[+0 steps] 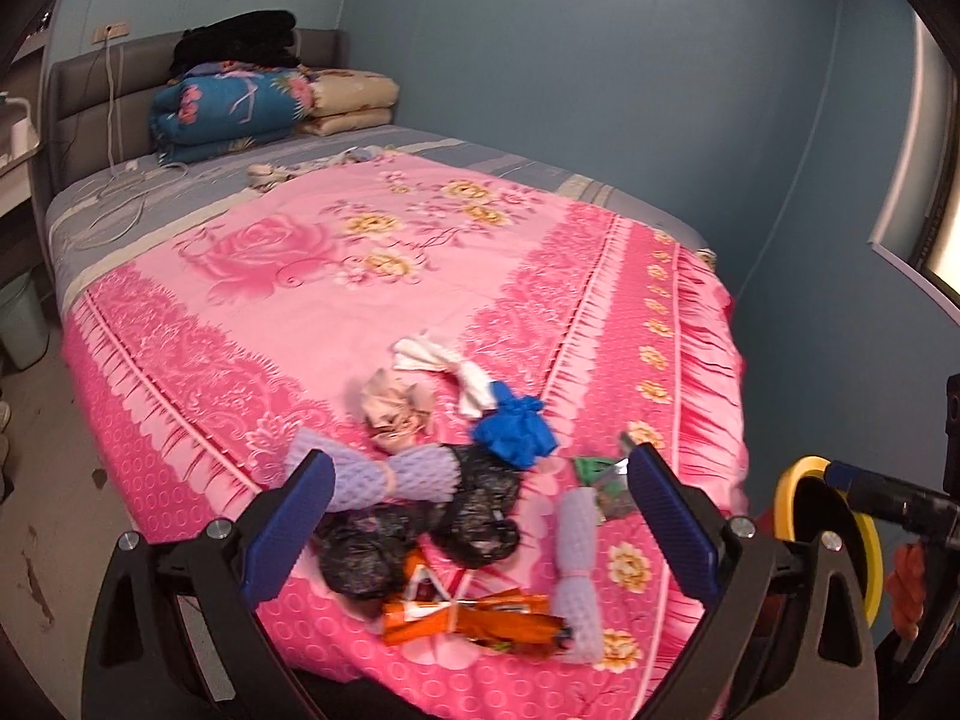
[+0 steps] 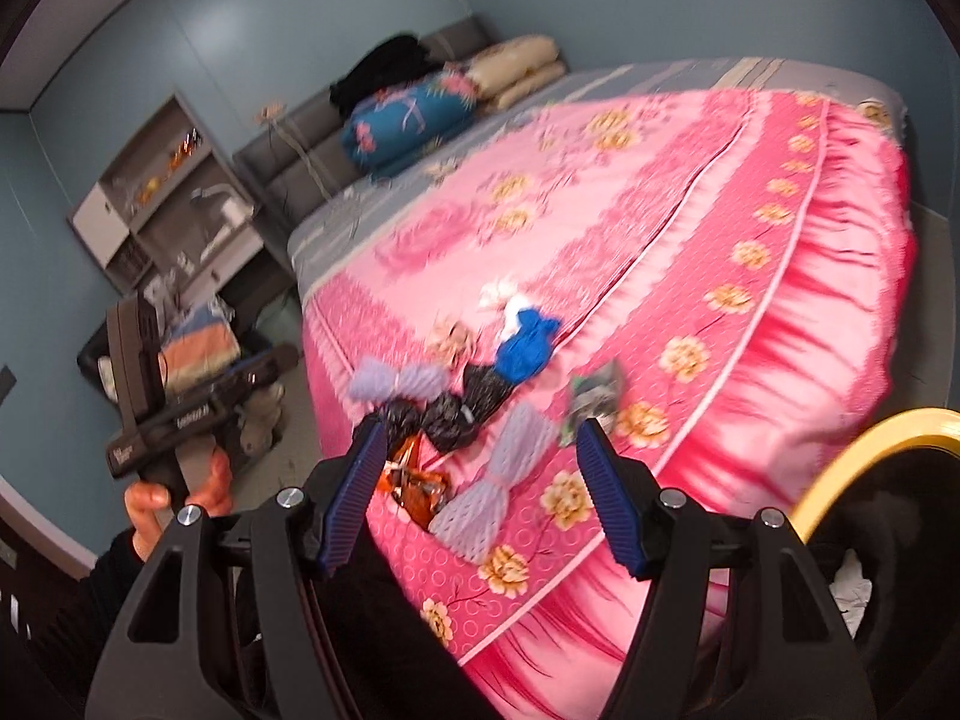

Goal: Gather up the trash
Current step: 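Move both tools back over the trash on the bed, then grasp the lavender foam net with the left tool while the right tool grasps the white foam net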

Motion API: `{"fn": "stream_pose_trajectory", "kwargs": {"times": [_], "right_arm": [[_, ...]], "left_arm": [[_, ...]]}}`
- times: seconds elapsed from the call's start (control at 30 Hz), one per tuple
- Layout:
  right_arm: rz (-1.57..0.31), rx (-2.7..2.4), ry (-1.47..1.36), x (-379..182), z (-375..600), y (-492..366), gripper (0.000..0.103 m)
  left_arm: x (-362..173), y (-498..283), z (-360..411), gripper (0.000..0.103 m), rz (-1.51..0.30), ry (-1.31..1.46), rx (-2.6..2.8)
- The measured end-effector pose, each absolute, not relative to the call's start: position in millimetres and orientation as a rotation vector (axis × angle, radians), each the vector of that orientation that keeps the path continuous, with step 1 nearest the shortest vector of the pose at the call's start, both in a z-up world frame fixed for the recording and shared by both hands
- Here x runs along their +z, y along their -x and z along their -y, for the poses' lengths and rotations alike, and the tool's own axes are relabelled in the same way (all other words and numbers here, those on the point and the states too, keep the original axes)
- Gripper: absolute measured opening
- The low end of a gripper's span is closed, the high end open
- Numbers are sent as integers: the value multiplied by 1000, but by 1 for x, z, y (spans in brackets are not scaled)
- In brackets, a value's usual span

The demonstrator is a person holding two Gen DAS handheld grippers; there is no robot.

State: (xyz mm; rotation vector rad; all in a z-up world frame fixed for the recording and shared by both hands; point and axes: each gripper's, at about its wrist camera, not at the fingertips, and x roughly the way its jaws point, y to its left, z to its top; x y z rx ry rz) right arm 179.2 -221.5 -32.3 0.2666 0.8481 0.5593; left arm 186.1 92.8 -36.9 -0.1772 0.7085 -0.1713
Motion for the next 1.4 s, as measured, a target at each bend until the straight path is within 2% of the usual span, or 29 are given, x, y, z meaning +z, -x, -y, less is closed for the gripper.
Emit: {"fn": "stream_pose_trajectory", "kwargs": {"times": [0.57,1.13,1.33,1.4], "right_arm": [[-1047,537,-166,-106,145,-236,63],[-1220,449,-80,-174,106,-255,63],[-1246,433,-41,-186,94,-256,54],[-1261,424,-28,-192,89,-259,49]], "left_arm": [[-115,-237,-168,94,-844,275,-46],[-155,-277,-168,94,-913,292,-69],[-164,-285,-158,84,-929,294,-100],[-166,-286,-154,74,-935,289,-114]]}}
